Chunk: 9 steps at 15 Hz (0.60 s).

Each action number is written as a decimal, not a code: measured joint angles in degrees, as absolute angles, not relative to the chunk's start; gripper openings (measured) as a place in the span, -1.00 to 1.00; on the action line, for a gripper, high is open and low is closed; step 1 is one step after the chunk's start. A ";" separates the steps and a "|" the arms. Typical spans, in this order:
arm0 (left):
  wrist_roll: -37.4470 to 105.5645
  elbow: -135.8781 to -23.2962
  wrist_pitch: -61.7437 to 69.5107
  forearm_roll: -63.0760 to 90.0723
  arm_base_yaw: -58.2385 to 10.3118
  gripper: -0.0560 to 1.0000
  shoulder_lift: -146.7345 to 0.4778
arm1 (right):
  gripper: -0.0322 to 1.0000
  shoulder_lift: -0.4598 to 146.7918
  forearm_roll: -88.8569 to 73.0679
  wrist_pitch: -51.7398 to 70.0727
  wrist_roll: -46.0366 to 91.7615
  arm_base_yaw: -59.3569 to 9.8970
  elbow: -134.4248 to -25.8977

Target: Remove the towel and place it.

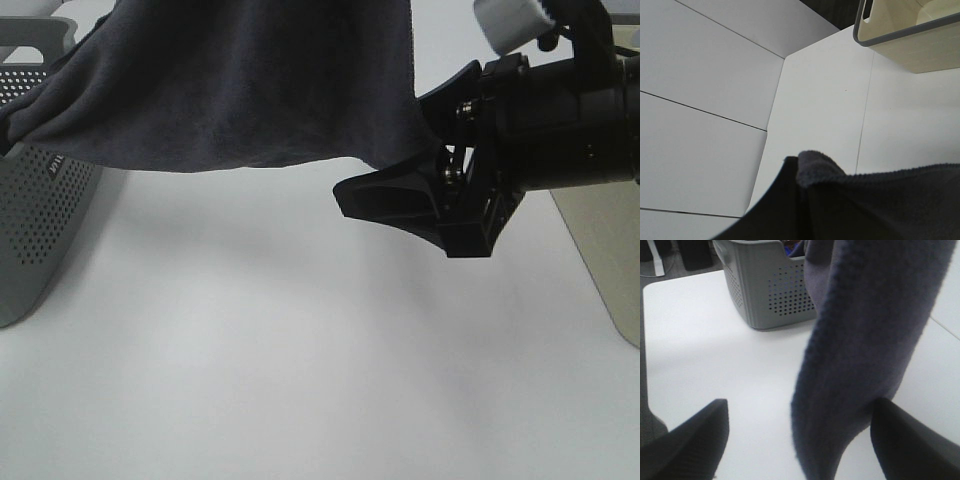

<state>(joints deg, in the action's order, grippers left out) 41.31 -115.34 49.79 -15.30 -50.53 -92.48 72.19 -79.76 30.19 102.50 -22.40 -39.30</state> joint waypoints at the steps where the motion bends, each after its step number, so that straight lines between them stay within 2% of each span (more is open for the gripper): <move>1: 41.31 -115.34 49.79 -15.01 -50.53 -0.89 -92.48 | 0.54 72.25 -79.81 29.28 102.50 -22.69 -39.30; 3: 41.31 -115.34 49.79 -14.95 -50.53 -0.89 -92.48 | 0.44 72.31 -79.87 28.82 102.50 -22.75 -39.30; 5: 41.31 -115.34 49.79 -14.95 -50.53 -0.89 -92.59 | 0.13 72.31 -79.87 28.82 102.50 -22.75 -39.30; 6: 41.31 -115.34 51.28 -14.90 -50.53 -0.89 -92.59 | -0.25 72.31 -80.04 28.82 101.64 -22.75 -39.30; 8: 41.31 -115.34 52.02 -14.90 -50.53 -0.89 -92.59 | -0.62 72.31 -80.27 28.99 99.41 -22.75 -39.30; 9: 41.31 -115.34 52.08 -14.90 -50.53 -0.89 -92.59 | -0.86 72.31 -80.27 29.45 97.40 -22.75 -39.30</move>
<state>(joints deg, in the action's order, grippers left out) 41.31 -115.34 52.08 -14.90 -50.53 -92.59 72.31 -80.27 29.45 97.40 -22.75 -39.30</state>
